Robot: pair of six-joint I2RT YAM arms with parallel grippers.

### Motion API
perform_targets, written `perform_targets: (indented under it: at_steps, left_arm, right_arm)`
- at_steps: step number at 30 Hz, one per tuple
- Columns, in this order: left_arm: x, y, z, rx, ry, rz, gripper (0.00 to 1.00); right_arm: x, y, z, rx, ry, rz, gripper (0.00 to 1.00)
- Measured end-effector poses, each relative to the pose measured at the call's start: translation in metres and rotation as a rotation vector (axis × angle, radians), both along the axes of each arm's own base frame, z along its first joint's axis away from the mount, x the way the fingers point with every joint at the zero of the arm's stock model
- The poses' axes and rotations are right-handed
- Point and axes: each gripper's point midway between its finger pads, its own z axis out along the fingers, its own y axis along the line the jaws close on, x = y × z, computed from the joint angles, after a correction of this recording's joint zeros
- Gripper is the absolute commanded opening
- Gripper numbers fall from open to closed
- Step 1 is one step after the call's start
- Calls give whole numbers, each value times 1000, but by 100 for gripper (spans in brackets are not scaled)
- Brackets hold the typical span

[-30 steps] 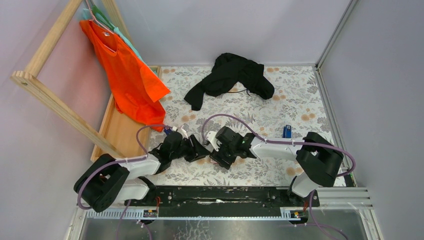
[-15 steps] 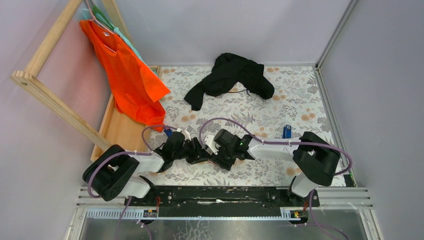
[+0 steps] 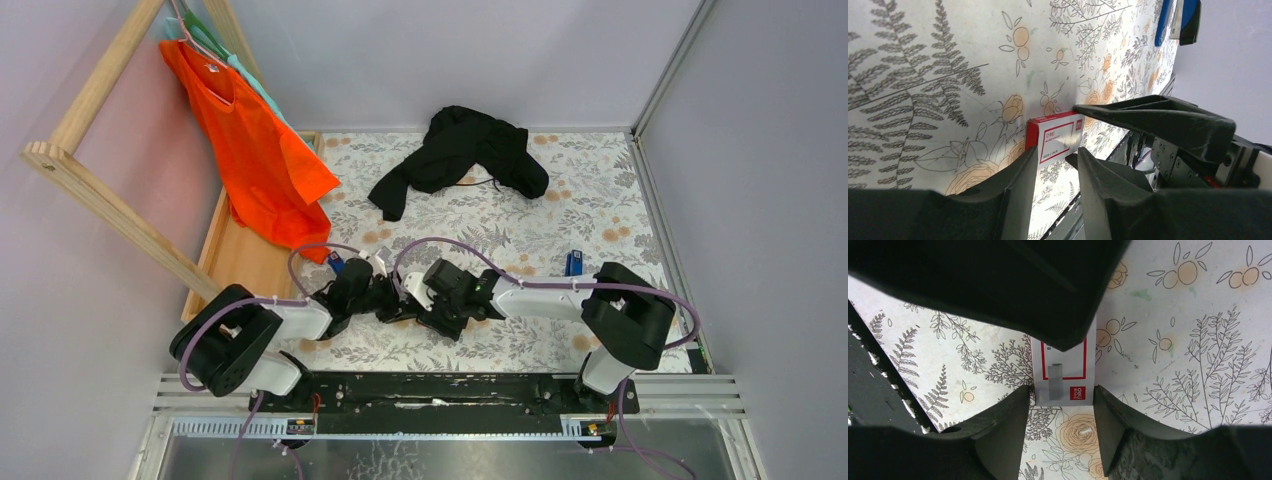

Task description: Load the staples into the stapler

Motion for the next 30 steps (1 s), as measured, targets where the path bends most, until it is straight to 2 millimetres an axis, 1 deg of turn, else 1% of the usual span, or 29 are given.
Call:
perform_targets:
  at_steps: [4,10,15,19,26,30]
  left_arm:
    - [1,-2,2,-2,-16,-19,40]
    - [-2,-1,-4,5,7,-35,40]
    - [-1,1,-4,-2,16,-38,39]
    - [-2,0,-4,-12,21,-46,39]
    - [-3,-2,-8,-28,35,-64,38]
    - [-4,-3,-7,-44,34,-73,38]
  right_arm:
    - [0,2,-1,-2,-2,8,56]
    - [2,6,-1,-2,-7,19,55]
    - [2,10,-1,-2,-11,29,51]
    - [2,10,-1,-4,-14,37,50]
    - [2,11,-1,-14,-21,49,49]
    - [2,12,-1,-14,-26,59,49]
